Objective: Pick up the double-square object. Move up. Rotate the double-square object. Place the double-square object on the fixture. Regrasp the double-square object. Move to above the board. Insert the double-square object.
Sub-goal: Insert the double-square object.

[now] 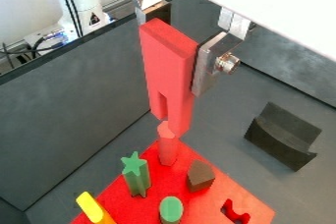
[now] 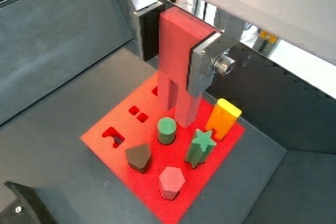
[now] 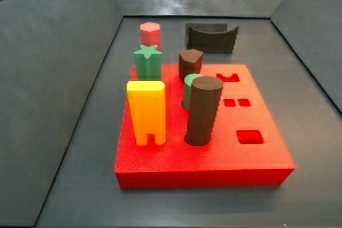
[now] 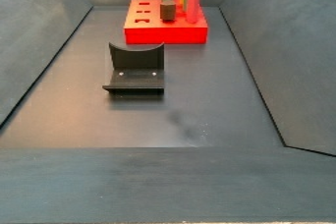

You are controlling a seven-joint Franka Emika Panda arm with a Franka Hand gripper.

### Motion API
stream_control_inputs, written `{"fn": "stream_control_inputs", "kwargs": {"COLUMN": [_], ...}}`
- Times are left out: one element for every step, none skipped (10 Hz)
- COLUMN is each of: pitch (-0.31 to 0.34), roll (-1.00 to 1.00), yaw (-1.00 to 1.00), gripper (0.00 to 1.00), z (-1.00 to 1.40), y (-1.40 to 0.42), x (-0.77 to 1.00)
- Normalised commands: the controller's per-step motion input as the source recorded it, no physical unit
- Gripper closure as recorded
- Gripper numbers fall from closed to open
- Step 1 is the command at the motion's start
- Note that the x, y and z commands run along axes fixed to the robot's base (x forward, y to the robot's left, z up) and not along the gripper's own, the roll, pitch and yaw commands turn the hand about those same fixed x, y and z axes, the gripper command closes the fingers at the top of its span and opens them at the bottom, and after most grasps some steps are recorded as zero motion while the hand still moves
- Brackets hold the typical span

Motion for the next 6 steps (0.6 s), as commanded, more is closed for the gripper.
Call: {"fn": "stream_control_inputs", "kwargs": {"pitch": [-0.024, 0.000, 0.000, 0.000, 0.000, 0.000], "roll": [0.00, 0.07, 0.05, 0.00, 0.00, -0.01], "yaw": [0.00, 0.00, 0.03, 0.04, 0.03, 0.02], "gripper": [1.00, 1.00, 1.00, 1.00, 1.00, 1.00], "z": [0.00, 0.00, -0.19, -0.25, -0.29, -0.30], "y": [0.00, -0.10, -0.20, -0.26, -0.24, -0.22], "x": [0.00, -0.21, 0.54, 0.93, 1.00, 1.00]}}
